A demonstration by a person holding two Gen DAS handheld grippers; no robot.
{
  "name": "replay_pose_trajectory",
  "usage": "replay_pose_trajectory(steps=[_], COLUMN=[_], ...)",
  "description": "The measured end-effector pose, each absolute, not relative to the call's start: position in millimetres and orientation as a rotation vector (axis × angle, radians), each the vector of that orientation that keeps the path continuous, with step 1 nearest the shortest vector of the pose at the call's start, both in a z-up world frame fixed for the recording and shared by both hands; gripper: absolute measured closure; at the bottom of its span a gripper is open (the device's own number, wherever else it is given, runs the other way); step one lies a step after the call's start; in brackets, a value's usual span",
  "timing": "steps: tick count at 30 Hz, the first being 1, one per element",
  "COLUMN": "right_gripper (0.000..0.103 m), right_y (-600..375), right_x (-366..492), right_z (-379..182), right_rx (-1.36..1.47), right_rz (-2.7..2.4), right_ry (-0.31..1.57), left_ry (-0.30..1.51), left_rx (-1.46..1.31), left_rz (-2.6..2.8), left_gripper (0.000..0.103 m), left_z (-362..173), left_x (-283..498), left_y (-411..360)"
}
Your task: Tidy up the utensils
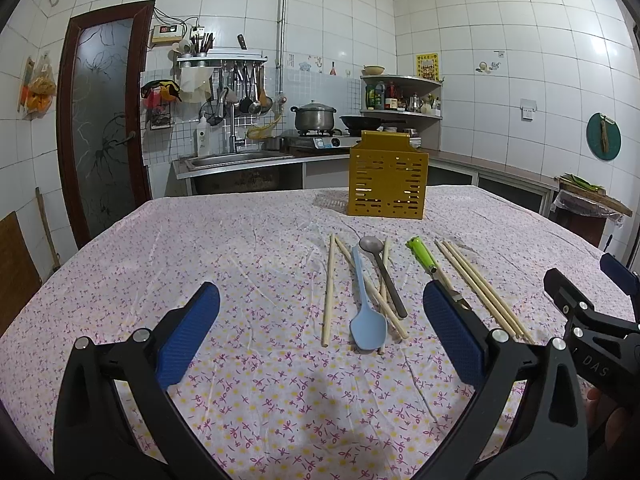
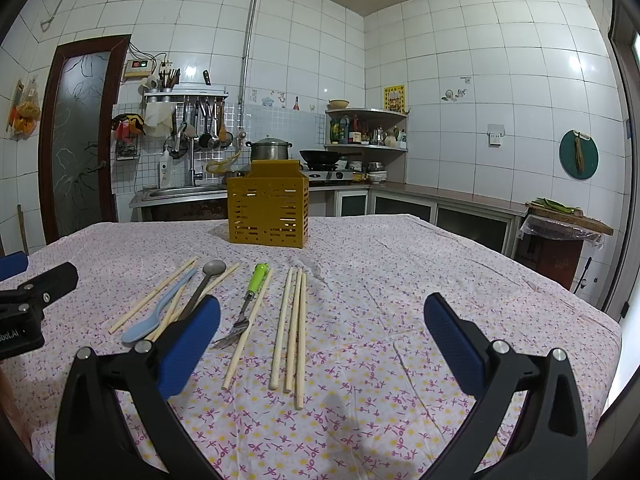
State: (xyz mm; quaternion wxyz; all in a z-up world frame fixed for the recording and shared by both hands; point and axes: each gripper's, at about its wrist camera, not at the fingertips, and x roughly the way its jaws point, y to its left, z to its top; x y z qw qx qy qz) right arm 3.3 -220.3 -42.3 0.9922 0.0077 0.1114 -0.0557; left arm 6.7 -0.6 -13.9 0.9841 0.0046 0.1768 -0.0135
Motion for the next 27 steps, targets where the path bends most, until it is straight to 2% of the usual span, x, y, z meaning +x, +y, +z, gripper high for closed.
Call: replay_pose_trajectory(steps=[21,27], right_gripper=[0.004,0.004], right_y=[-224.0,-226.9], right_x=[1.0,10.1], right_z=[-40.3,-34.5], right_rx=[0.016,0.019], right_rz=[-0.114,-0.069], right_ry=[0.217,0.277], left_ry=[0.367,0.421], left_rx=[-0.003,-0.023], left_rz=[-0.029,-0.030], left_gripper=[0.005,0.005], left_z=[-11.9,-8.0], left_x=[7.6,17.4], left_y=[1.2,4.9])
